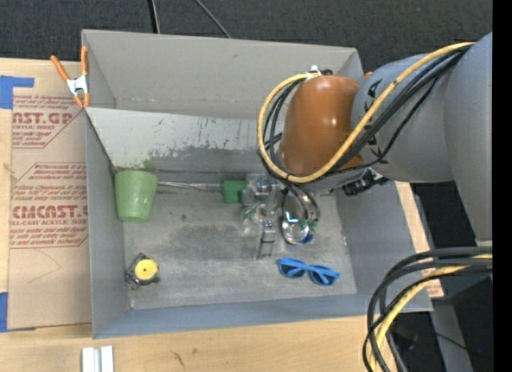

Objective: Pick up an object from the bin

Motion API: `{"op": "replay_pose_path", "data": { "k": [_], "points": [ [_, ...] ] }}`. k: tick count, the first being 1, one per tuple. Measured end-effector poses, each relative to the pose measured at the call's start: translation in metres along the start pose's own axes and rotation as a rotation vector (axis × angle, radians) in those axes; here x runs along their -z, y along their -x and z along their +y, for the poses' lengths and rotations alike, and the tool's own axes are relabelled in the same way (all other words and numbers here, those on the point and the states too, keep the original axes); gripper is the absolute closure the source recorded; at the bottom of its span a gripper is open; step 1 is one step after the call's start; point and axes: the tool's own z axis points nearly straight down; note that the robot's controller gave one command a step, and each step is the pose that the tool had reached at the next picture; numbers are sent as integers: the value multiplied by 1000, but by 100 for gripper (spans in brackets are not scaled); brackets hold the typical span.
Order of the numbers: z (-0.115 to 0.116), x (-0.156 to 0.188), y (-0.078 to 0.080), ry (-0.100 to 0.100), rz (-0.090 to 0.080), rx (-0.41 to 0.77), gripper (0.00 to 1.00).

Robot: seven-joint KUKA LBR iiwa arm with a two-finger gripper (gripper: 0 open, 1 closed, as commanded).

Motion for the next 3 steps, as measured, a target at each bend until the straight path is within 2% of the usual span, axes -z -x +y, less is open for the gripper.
{"op": "replay_pose_path", "data": {
  "k": [1, 2, 3],
  "points": [
    [5, 10, 33, 1, -5, -274, 0],
    [-2, -51, 31, 0, 1, -346, 0],
    [-3, -63, 44, 2, -17, -339, 0]
  ]
}}
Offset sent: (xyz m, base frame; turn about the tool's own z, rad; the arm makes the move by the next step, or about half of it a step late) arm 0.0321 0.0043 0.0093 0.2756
